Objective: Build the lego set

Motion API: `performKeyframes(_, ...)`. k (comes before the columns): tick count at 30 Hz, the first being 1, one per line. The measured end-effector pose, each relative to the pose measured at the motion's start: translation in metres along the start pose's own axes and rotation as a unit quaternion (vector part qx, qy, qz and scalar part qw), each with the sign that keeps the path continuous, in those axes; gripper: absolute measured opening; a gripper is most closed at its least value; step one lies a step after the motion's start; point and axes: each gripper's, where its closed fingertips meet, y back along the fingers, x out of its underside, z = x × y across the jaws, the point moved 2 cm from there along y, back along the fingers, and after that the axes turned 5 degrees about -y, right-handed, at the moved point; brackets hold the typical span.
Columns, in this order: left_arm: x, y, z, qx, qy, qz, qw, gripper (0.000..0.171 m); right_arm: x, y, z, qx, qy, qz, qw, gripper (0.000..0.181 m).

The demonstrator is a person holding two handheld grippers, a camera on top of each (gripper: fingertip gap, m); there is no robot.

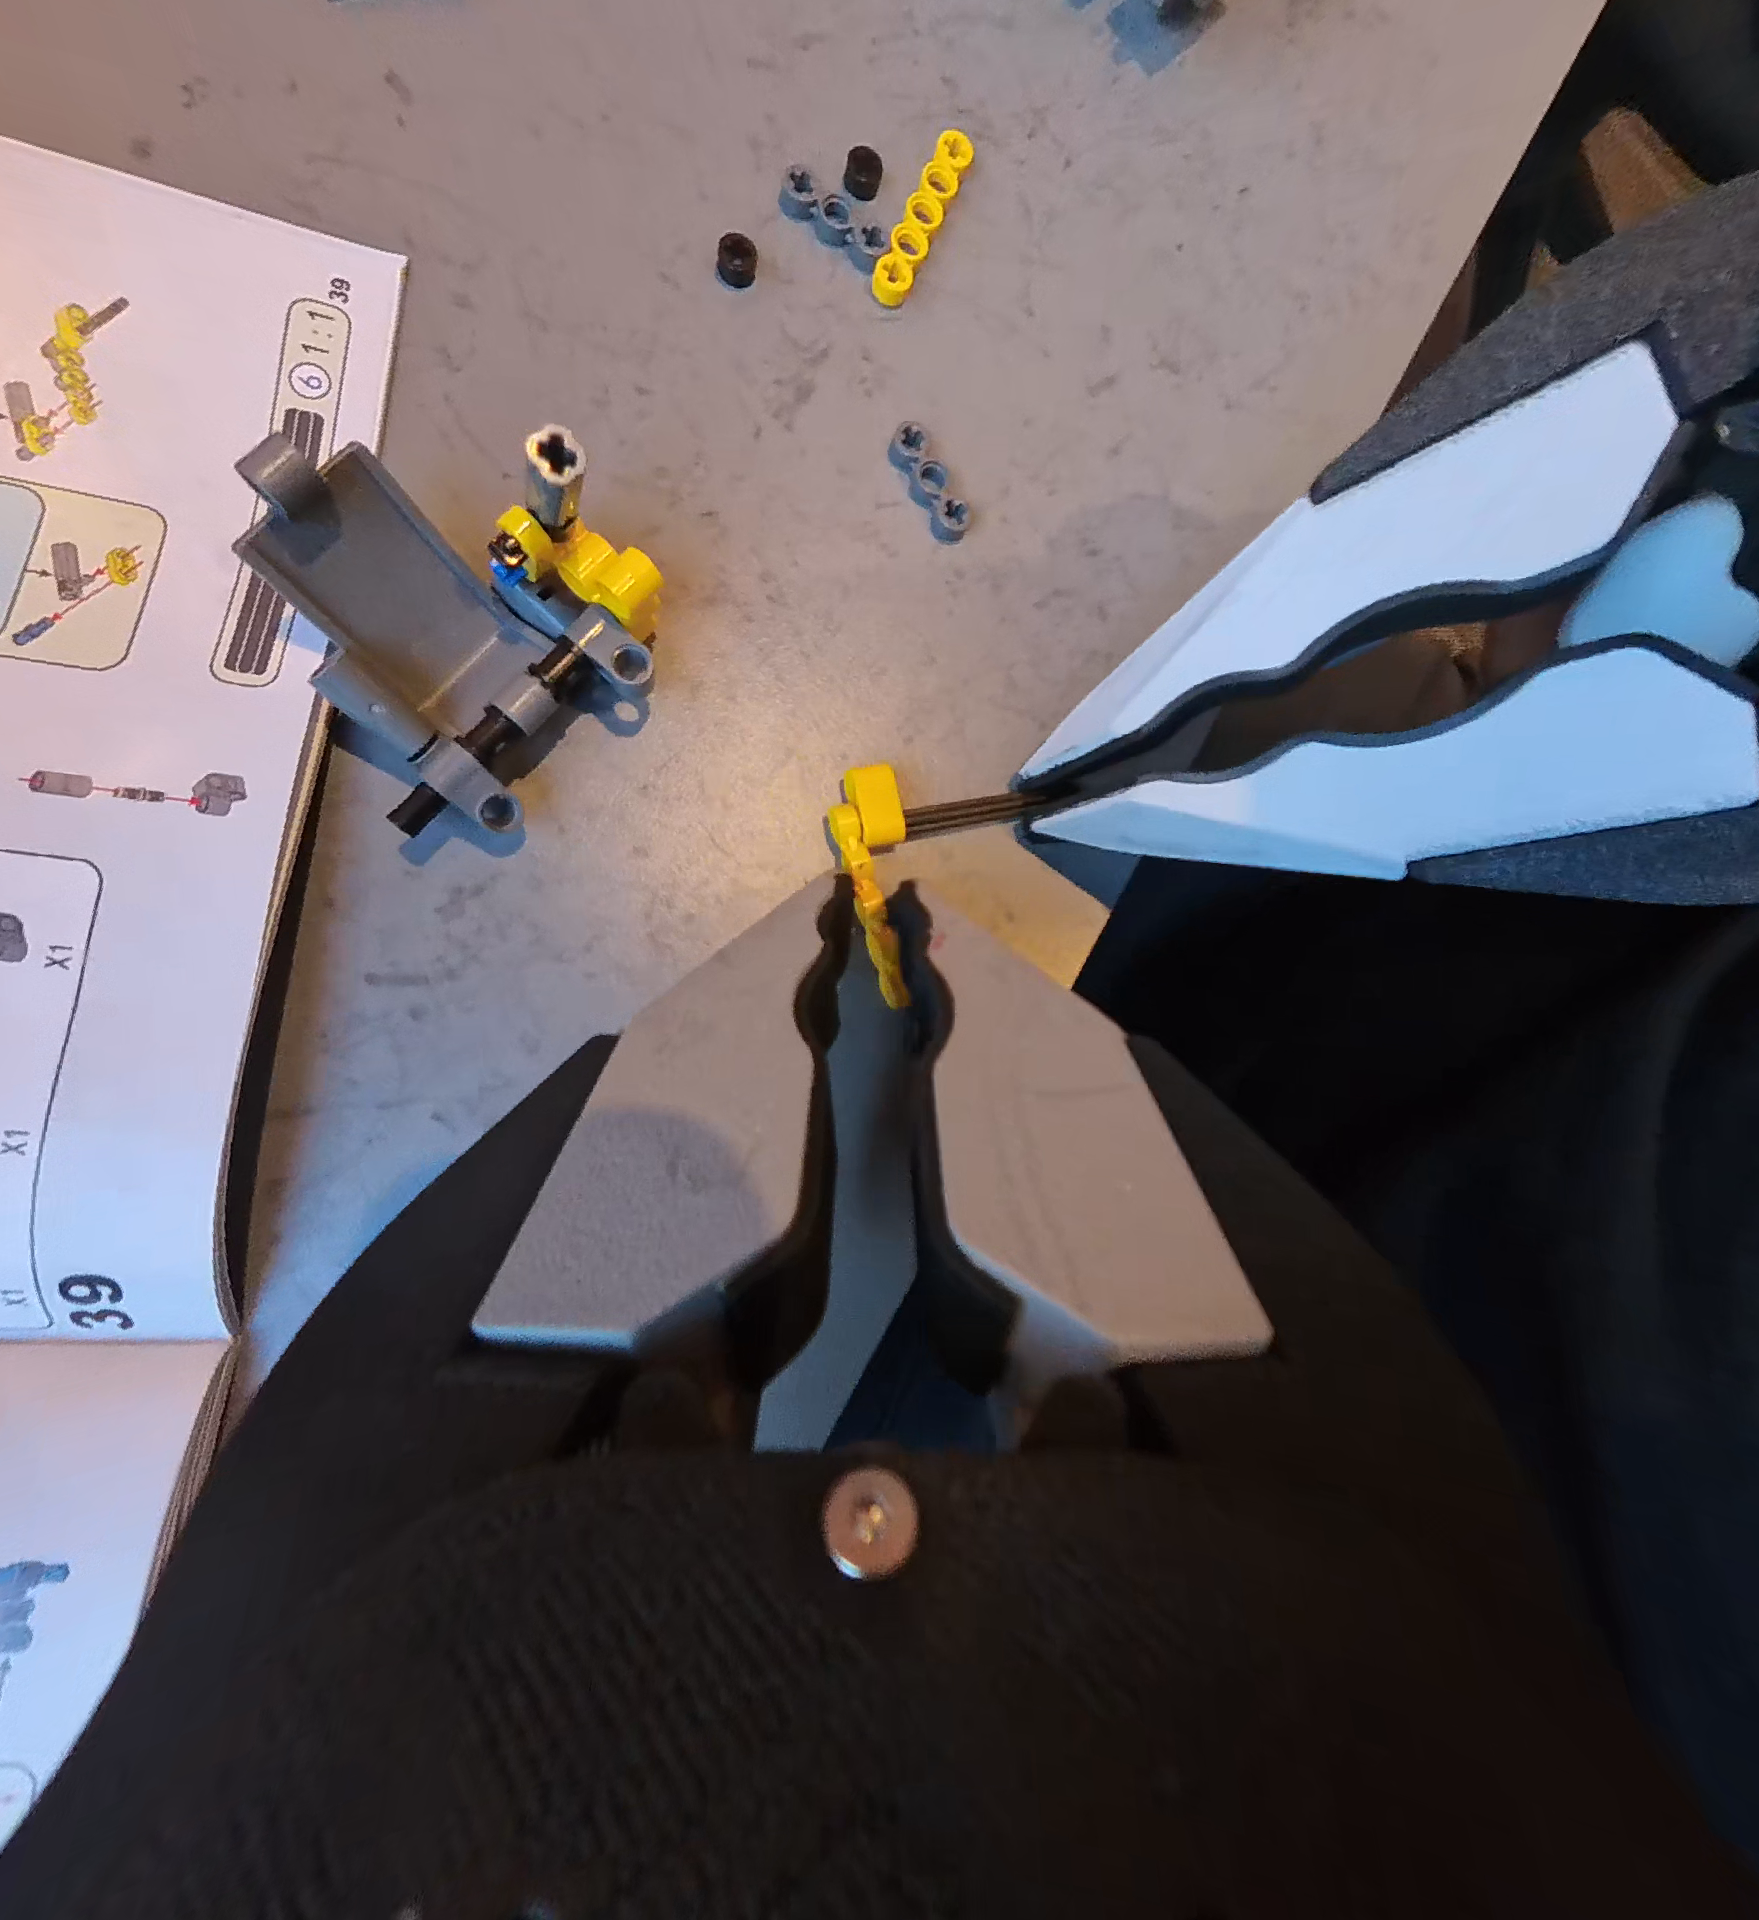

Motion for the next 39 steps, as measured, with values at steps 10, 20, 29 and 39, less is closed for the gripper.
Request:
performKeyframes(10, -0.001, 0.000, 0.000, -0.024, -0.015, 0.013, 1.000, 0.013, 0.001, 0.001, 0.000, -0.002, -0.006, -0.003, 1.000, 0.003)
performKeyframes(20, -0.005, 0.003, 0.005, -0.022, 0.001, 0.014, 1.000, 0.019, 0.001, 0.002, -0.002, -0.009, -0.004, -0.005, 1.000, 0.003)
performKeyframes(29, -0.005, -0.003, 0.008, -0.035, -0.011, 0.030, 0.999, 0.003, 0.001, 0.002, -0.007, -0.021, -0.016, -0.013, 1.000, 0.003)
performKeyframes(39, -0.006, -0.004, 0.005, -0.034, -0.053, 0.042, 0.997, 0.003, -0.001, 0.000, -0.008, -0.028, -0.028, -0.014, 0.999, 0.003)
